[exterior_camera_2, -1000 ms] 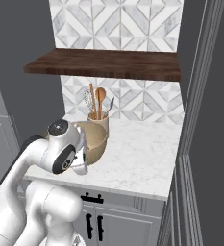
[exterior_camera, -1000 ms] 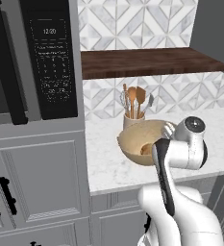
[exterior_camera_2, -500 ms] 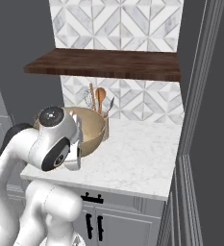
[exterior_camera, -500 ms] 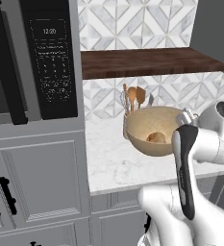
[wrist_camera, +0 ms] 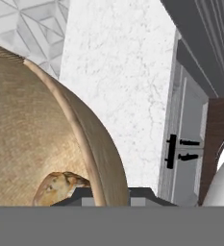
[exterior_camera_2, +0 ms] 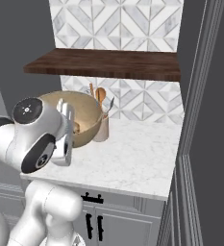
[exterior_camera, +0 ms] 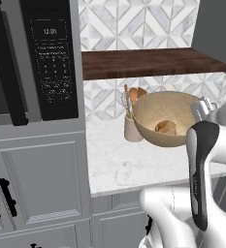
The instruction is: Open the cabinet, pick up the bread from the cabinet and place it in the basket. Then move the basket to the dining counter.
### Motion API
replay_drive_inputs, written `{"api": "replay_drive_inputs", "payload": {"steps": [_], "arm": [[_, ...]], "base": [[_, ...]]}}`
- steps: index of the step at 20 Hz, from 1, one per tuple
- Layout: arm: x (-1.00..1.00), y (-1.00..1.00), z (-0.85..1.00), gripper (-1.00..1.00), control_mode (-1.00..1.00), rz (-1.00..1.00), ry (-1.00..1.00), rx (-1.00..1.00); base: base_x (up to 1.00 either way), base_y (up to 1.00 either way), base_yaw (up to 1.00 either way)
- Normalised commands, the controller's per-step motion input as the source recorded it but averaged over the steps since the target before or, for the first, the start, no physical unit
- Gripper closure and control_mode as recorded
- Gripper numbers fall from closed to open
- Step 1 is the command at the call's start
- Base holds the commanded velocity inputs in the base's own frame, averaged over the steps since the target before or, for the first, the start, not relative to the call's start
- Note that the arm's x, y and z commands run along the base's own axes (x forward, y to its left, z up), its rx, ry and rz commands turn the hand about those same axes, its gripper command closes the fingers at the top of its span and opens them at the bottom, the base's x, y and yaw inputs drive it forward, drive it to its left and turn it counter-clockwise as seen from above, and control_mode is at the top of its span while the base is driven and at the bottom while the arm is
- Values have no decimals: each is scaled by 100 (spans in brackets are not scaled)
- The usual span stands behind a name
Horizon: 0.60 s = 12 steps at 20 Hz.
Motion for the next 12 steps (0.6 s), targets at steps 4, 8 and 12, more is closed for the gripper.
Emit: {"api": "replay_drive_inputs", "payload": {"steps": [4,8,12], "arm": [[-45,1,21,100,-100,0,-23,3],[0,0,0,100,100,0,0,0],[0,0,0,100,100,0,0,0]], "base": [[0,0,0],[-82,26,0],[-100,58,18]]}}
